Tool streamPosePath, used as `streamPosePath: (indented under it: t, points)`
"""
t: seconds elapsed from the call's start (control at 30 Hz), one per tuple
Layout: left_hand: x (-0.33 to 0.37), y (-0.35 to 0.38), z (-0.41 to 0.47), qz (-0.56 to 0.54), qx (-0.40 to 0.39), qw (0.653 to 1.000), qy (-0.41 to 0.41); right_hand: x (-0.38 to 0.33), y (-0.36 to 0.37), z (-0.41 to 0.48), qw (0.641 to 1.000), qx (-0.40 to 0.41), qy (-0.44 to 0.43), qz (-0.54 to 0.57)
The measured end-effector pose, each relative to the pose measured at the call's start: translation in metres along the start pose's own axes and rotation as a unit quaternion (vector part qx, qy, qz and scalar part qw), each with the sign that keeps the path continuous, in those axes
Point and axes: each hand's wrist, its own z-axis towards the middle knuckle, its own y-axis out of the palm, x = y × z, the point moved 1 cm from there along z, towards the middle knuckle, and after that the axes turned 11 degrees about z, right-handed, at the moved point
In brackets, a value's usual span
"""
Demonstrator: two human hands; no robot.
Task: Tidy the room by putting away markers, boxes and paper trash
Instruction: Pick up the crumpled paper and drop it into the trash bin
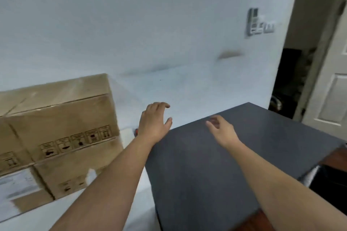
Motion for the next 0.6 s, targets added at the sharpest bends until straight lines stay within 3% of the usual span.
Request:
streamPosePath:
  t: [0.17,0.3,0.43,0.6]
  points:
    - [0.201,0.098,0.003,-0.048,-0.146,0.983,0.101,0.104,-0.199,-0.041,0.988,0.059,0.087,-0.117]
    - [0.372,0.153,-0.002,-0.075,-0.212,0.955,0.192,0.164,-0.355,-0.089,0.963,0.136,0.163,-0.163]
    - [0.497,0.19,-0.009,-0.087,-0.264,0.924,0.264,0.209,-0.458,-0.124,0.936,0.195,0.23,-0.183]
    - [0.594,0.242,-0.016,-0.082,-0.316,0.89,0.319,0.276,-0.523,-0.137,0.915,0.211,0.292,-0.178]
